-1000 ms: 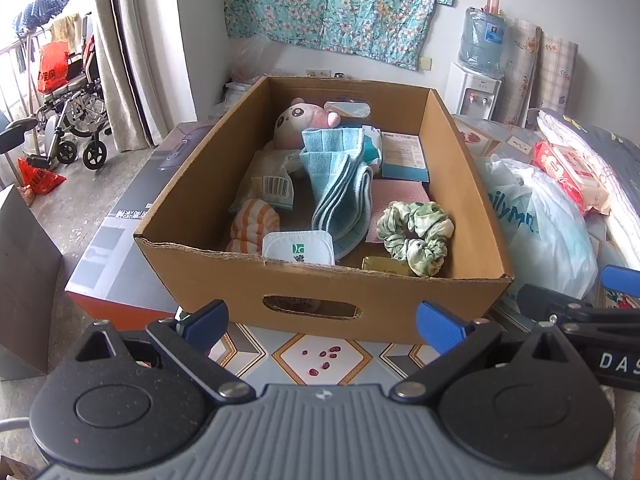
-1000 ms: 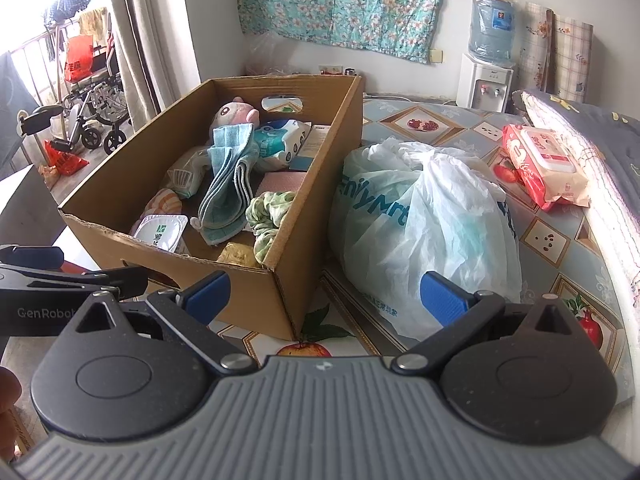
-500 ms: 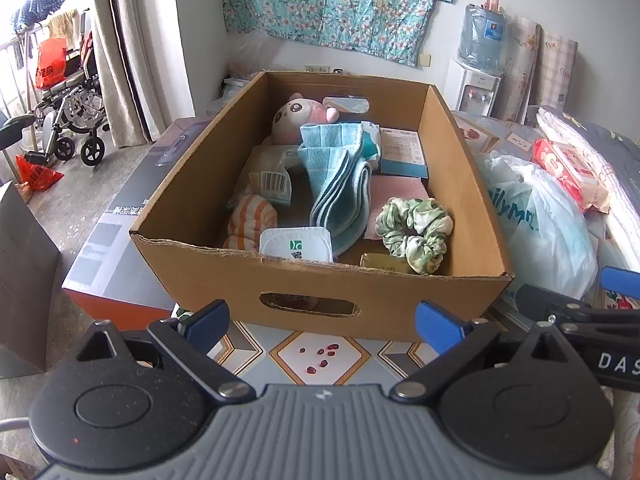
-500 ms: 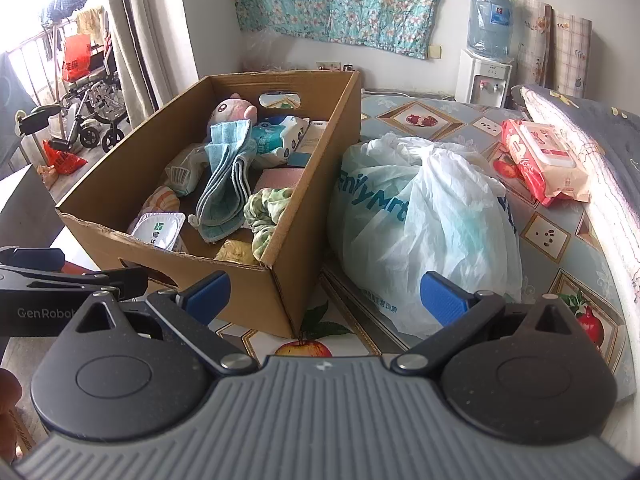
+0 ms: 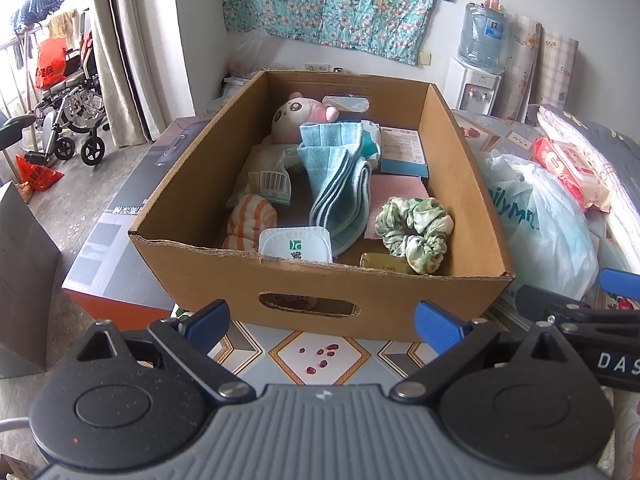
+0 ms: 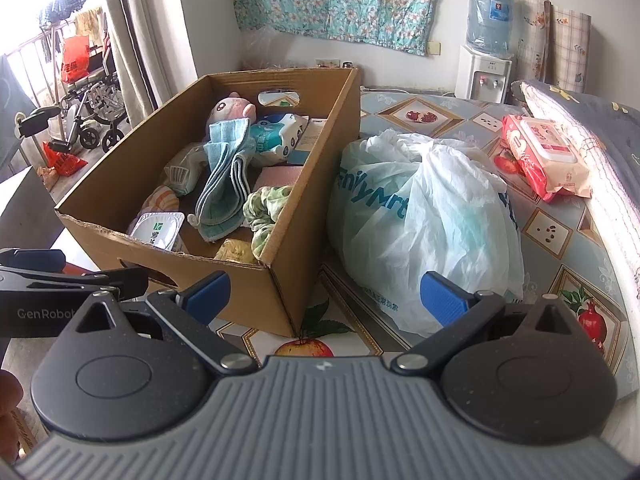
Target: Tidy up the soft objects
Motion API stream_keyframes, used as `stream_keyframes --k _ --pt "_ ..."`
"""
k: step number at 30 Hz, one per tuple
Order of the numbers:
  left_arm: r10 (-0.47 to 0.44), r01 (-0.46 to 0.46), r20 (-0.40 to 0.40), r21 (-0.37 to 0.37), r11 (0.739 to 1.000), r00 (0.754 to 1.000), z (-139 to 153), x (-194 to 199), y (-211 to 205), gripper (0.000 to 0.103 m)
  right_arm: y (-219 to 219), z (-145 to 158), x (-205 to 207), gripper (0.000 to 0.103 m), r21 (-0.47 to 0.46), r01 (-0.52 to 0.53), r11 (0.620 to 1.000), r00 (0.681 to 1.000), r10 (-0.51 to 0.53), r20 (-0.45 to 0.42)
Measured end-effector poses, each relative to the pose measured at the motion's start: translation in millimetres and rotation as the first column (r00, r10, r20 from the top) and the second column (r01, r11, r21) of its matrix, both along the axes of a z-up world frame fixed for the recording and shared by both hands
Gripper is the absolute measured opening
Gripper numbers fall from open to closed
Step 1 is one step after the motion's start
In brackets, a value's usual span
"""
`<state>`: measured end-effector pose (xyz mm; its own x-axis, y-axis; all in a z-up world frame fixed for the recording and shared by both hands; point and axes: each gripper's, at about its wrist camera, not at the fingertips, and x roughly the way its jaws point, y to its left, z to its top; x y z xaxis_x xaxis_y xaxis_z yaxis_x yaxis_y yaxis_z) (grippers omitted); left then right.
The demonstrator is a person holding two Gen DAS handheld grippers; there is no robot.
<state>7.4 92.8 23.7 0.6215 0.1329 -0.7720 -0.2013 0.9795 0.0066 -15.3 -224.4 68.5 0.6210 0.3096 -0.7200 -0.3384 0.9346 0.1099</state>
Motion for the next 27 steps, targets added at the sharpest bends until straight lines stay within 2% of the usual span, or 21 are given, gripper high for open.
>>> stream_keyframes --k 27 --pt "-0.001 0.001 -0.005 0.000 1.000 1.000 -1.0 1.5 -0.3 0.099 0.1 -0.8 1.0 0.102 0.000 0.000 1.000 1.000 0.000 -0.003"
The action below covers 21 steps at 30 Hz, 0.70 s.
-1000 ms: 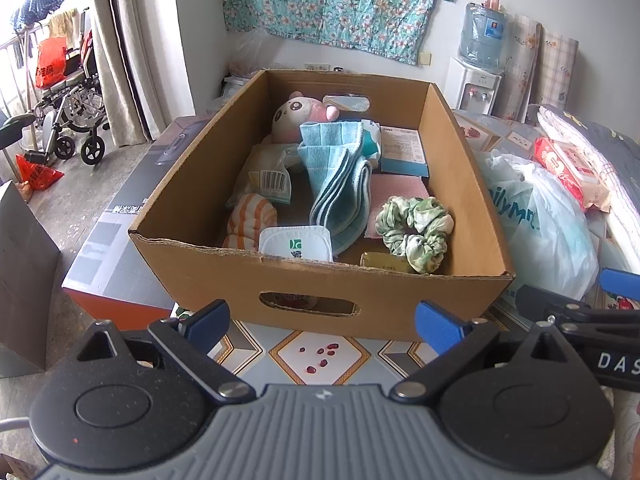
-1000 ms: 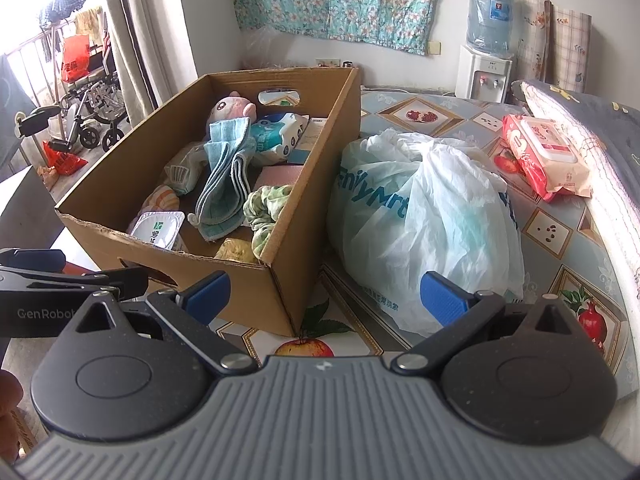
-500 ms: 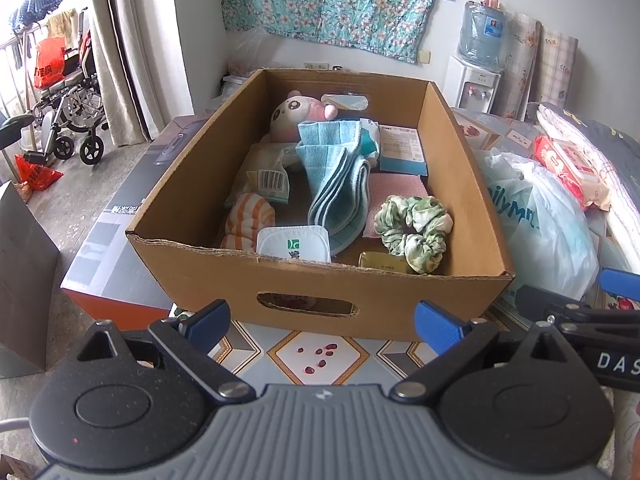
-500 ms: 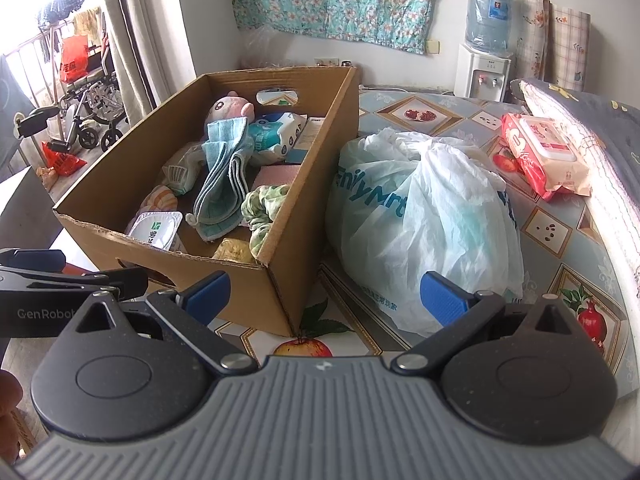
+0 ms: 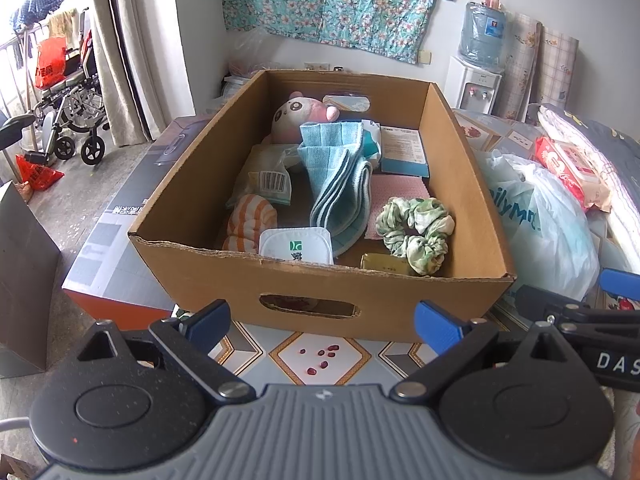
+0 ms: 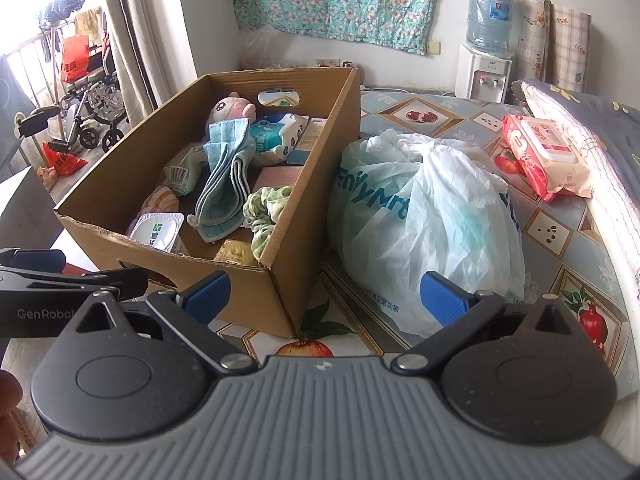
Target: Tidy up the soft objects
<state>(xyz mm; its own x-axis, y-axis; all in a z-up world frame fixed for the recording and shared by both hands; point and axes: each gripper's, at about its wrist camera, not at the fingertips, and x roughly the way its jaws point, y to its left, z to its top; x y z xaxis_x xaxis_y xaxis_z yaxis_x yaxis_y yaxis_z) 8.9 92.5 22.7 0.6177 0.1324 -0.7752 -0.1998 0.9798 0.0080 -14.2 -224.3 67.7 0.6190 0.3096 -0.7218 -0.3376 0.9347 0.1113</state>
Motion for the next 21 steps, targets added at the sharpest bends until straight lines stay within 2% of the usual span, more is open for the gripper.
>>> stream_keyframes --k 21 --pt "0.004 -0.004 -0.017 -0.010 1.000 1.000 -1.4 2.5 3.1 0.099 3.5 -2.6 2.1 0.102 -0.006 -0.001 1.000 1.000 0.001 -0.008"
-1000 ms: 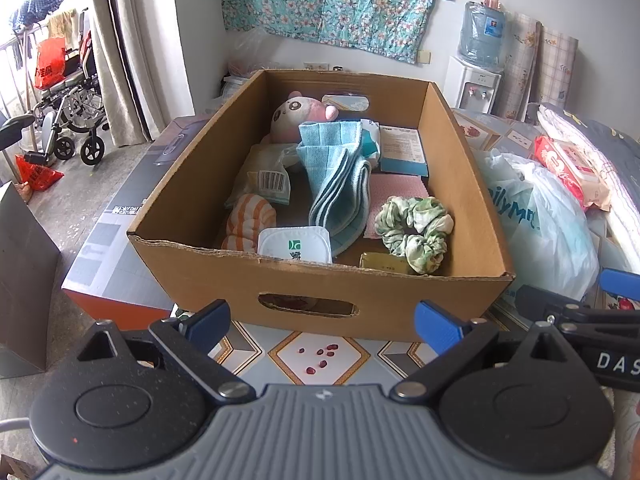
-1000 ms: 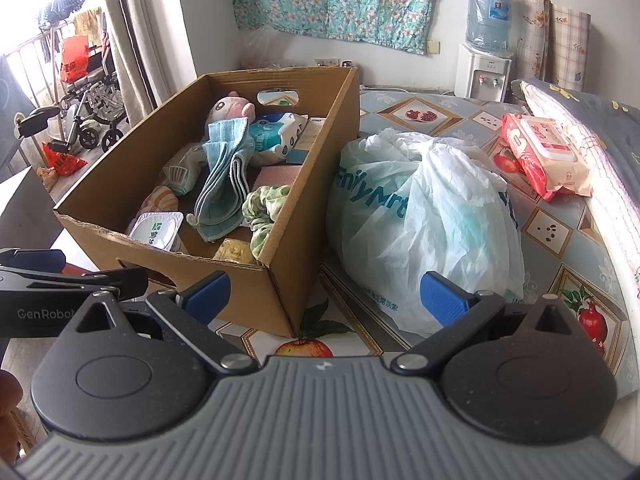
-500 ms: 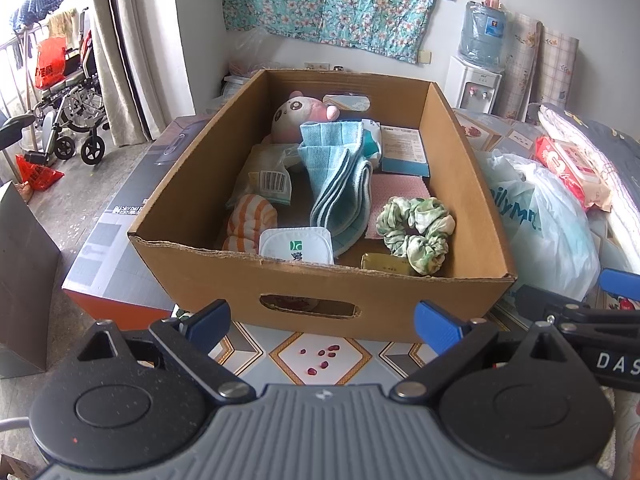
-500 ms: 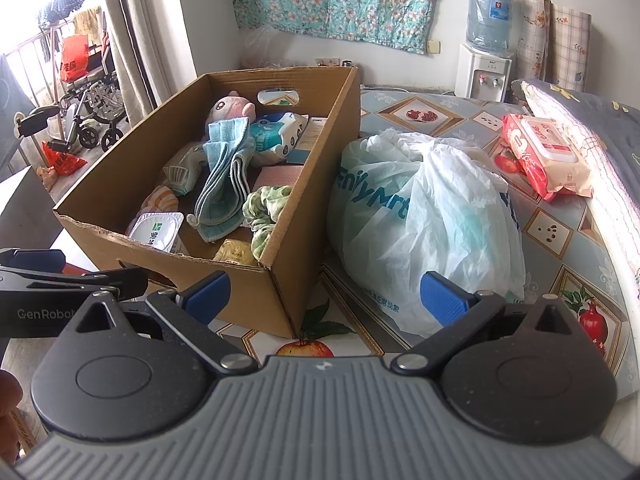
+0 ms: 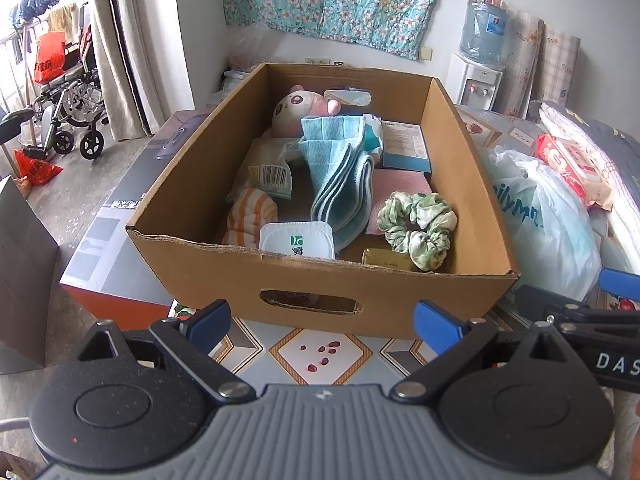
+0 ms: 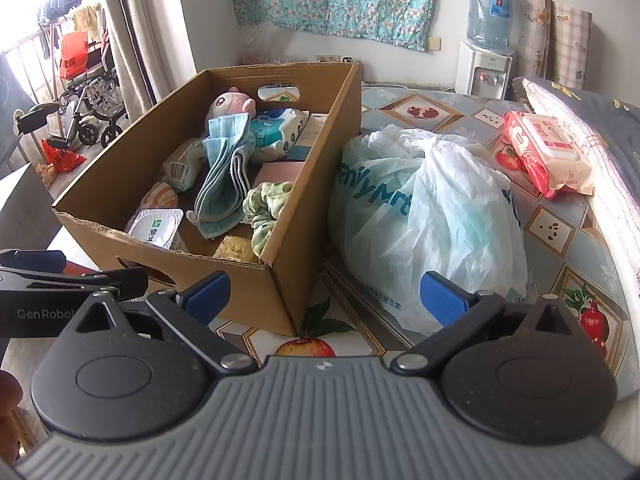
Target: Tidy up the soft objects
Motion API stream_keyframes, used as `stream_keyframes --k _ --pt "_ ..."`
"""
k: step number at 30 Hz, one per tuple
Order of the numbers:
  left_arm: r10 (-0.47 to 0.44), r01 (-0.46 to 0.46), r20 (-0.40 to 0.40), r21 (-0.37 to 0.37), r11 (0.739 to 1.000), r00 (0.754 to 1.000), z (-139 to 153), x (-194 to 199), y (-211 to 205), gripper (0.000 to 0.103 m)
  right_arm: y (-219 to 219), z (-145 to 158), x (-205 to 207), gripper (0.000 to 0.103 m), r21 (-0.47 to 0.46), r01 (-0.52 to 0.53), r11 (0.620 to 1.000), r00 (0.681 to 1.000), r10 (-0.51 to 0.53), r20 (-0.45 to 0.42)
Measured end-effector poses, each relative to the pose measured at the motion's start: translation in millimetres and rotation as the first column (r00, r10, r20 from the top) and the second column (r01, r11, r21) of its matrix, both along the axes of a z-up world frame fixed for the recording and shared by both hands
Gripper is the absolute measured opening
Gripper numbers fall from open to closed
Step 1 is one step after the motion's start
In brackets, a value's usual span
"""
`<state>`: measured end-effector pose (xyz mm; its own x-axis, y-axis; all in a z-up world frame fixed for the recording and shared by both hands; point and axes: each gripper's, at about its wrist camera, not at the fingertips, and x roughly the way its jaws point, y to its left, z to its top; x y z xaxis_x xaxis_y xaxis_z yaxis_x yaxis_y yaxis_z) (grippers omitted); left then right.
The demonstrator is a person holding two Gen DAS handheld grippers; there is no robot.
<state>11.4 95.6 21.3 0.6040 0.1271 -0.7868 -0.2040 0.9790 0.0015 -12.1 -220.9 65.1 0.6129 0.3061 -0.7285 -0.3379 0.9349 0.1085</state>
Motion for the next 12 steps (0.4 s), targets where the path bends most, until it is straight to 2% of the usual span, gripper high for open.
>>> stream_keyframes --k 12 --pt "-0.001 0.001 -0.003 -0.004 1.000 1.000 -1.7 0.1 0.6 0.099 0.6 -1.1 0.6 0.102 -0.001 0.001 1.000 1.000 -0.001 -0.003"
